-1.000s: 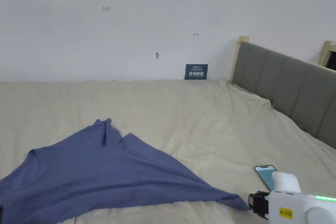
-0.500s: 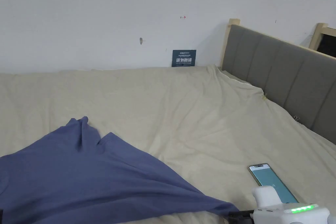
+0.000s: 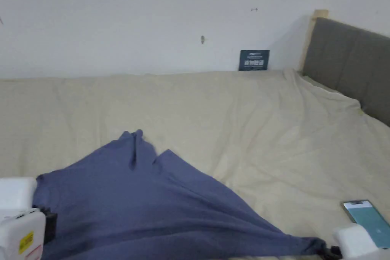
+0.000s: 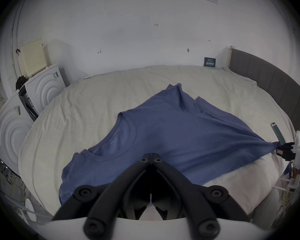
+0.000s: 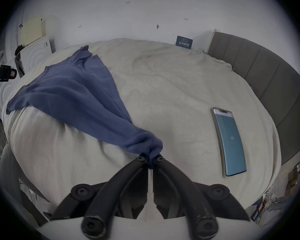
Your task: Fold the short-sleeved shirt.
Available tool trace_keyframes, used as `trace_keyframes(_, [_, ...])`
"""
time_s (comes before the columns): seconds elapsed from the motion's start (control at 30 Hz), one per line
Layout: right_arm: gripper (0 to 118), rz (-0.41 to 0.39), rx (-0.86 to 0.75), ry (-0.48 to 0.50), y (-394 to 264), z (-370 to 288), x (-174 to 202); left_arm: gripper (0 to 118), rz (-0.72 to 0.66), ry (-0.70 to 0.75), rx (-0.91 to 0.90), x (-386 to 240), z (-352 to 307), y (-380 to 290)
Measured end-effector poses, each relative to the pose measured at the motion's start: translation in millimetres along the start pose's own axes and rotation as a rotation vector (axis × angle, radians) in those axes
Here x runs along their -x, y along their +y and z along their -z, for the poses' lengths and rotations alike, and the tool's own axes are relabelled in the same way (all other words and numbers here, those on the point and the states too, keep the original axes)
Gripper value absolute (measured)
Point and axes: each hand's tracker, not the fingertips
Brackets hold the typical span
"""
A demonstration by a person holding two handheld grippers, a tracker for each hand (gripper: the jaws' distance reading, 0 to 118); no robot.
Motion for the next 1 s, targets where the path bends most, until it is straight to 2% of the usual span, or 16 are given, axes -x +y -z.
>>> trace_keyframes(0.1, [3, 0.047, -0.026, 0.018, 10.6, -6.1, -3.6, 22, -0.012, 0.058, 0.018, 17.0, 25.3, 17.8])
trace_keyframes(0.17, [3, 0.097, -0.030, 0.035, 17.2, -9.1, -7.0, 83, -0.054, 0.045, 0.013, 33.0, 41.0, 32.0])
trace_keyframes(0.2, [3, 0.117, -0.034, 0.037, 19.8, -10.6, -7.9, 106, -0.093, 0.009, -0.006, 40.3, 46.2, 39.1])
trace_keyframes(0.23, [3, 0.141, -0.038, 0.044, 21.3, -11.1, -9.4, 115, -0.114, -0.038, 0.012, 46.7, 55.0, 49.3])
trace_keyframes(0.37, [3, 0.174, -0.027, 0.028, 28.4, -10.6, -8.8, 117, -0.106, -0.062, 0.059, 60.3, 99.4, 96.5])
trace_keyframes(0.43, [3, 0.208, -0.015, 0.048, 30.6, -8.4, -11.4, 117, -0.041, 0.024, 0.046, 58.6, 120.5, 112.7])
trace_keyframes(0.53, [3, 0.237, -0.001, 0.044, 33.9, -4.0, -11.6, 117, 0.085, 0.016, 0.101, 49.0, 152.2, 127.4])
trace_keyframes(0.6, [3, 0.245, 0.005, 0.029, 34.8, 0.4, -13.1, 117, 0.043, -0.023, 0.183, 49.8, 178.0, 135.1])
trace_keyframes(0.67, [3, 0.290, 0.007, 0.045, 34.9, 3.8, -17.3, 116, -0.019, -0.100, 0.250, 53.8, 203.9, 140.0])
trace_keyframes(0.77, [3, 0.314, 0.016, 0.056, 36.4, 10.0, -19.8, 102, -0.108, -0.110, 0.264, 54.6, 229.7, 145.5])
trace_keyframes(0.8, [3, 0.312, 0.022, 0.052, 37.0, 11.8, -19.2, 98, -0.097, -0.090, 0.262, 50.8, 235.8, 148.0])
trace_keyframes(0.87, [3, 0.295, 0.033, 0.045, 38.1, 14.3, -17.0, 98, -0.055, -0.049, 0.261, 43.7, 249.7, 154.3])
trace_keyframes(1.0, [3, 0.287, 0.039, 0.052, 40.1, 17.1, -16.6, 98, -0.038, -0.055, 0.285, 36.3, 268.1, 166.9])
